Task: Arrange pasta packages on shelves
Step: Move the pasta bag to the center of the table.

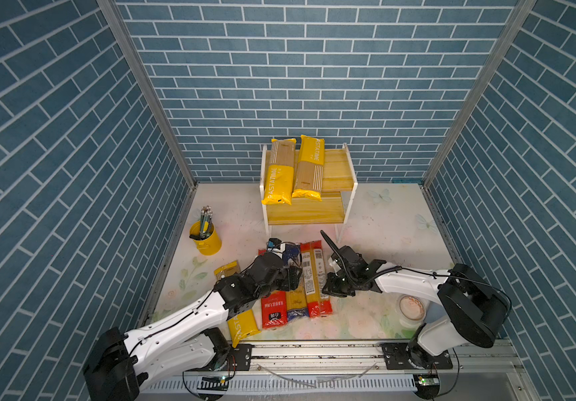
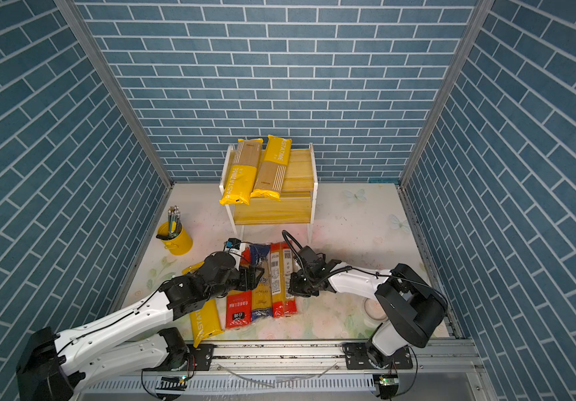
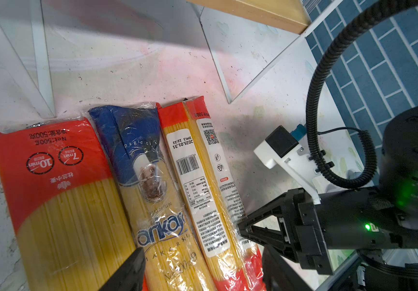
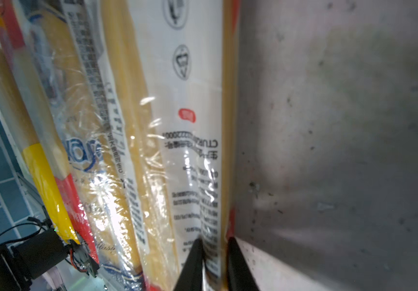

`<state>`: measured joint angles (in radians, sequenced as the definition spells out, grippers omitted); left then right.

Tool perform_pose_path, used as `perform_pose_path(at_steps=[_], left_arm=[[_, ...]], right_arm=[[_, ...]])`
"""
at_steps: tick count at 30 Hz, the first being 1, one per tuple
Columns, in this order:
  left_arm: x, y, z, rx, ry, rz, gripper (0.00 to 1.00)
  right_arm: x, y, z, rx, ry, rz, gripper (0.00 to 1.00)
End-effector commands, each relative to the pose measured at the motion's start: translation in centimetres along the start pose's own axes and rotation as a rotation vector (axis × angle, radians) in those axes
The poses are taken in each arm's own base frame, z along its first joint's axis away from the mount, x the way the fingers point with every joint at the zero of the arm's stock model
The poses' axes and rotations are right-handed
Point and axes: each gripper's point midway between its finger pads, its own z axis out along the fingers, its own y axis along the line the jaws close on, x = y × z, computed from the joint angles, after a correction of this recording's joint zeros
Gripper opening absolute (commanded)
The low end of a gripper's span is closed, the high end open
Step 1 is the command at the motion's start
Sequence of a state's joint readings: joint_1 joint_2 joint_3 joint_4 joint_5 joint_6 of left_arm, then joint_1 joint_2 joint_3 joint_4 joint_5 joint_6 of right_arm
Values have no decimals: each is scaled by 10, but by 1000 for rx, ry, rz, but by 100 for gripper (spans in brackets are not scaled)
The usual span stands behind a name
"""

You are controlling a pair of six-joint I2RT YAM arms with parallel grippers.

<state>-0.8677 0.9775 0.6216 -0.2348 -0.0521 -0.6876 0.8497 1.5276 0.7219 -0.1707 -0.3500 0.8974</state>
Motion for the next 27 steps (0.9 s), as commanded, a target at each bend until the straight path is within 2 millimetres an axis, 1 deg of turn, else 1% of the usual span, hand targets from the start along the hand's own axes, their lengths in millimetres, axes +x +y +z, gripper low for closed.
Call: perform_pose_path(at_steps=[1, 3, 4, 6, 8, 10, 12, 14, 17, 18, 20, 22, 25, 27], left_arm=[[4, 5, -2, -21, 6, 17, 74], [5, 5, -1, -22, 9, 16, 74], [6, 6, -1, -24, 12, 15, 74], [8, 10, -1, -42, 21, 11, 74], [9, 14, -4, -68, 31, 12, 74], [9, 19, -8, -96, 34, 19, 74], [11, 26, -13, -133, 45, 26, 74], [14, 38, -19, -192, 62, 29, 74], [20, 52, -24, -257, 87, 21, 74], [22, 57, -26, -274, 96, 6, 74], [26, 72, -31, -322, 112, -37, 74], [30, 92, -40, -384, 124, -110, 74], [36, 127, -54, -491, 115, -237, 74], [41, 154, -67, -593, 86, -342, 77]], right_arm=[[-8, 9, -6, -57, -37, 19, 7], [-11, 11, -14, -51, -55, 3, 1], [-11, 10, -19, -31, -61, -16, 0], [-10, 2, -29, 39, -62, -58, 0], [-9, -9, -41, 132, -58, -106, 0], [-8, -15, -50, 185, -51, -139, 0], [-6, -18, -55, 213, -43, -155, 0], [-4, -21, -55, 233, -40, -158, 0], [-4, -28, -53, 267, -45, -158, 13], [-5, -29, -53, 279, -47, -159, 18], [-8, -29, -55, 293, -57, -163, 26], [-13, -31, -62, 334, -84, -176, 31], [-18, -32, -73, 392, -117, -211, 34], [-20, -30, -79, 421, -140, -237, 34]])
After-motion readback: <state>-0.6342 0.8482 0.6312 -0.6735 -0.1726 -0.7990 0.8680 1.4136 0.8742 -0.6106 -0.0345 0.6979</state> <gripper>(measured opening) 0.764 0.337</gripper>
